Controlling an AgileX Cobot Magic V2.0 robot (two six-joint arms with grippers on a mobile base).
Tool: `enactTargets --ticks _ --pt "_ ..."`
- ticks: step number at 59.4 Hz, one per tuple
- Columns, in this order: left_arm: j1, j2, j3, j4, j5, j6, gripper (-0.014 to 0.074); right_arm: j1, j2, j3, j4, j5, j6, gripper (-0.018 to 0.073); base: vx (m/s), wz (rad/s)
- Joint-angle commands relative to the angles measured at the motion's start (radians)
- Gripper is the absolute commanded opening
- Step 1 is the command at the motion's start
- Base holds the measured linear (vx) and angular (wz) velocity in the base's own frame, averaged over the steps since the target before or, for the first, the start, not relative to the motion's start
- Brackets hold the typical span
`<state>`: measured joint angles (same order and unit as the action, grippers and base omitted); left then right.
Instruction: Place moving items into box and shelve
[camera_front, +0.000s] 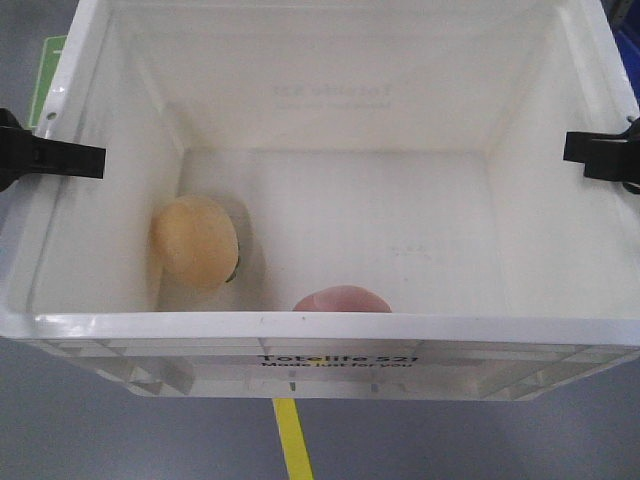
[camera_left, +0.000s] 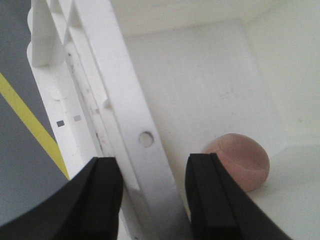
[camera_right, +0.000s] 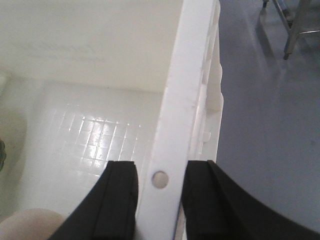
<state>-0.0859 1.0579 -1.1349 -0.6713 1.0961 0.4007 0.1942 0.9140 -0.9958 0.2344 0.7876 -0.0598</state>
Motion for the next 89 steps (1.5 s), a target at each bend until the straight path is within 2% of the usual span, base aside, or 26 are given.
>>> enactTargets --ticks 1,89 --pt "-0.014 -0.027 -0.046 -0.146 -0.087 0.03 -0.0006 0.003 -0.021 -0.044 0.087 -0.138 -0.026 -0.0006 0.4 -0.44" --pt "-0.014 -0.027 -0.046 -0.146 -0.087 0.03 -0.0006 0.003 -0.021 -0.044 0.087 -0.138 -0.026 -0.0006 0.33 -0.61"
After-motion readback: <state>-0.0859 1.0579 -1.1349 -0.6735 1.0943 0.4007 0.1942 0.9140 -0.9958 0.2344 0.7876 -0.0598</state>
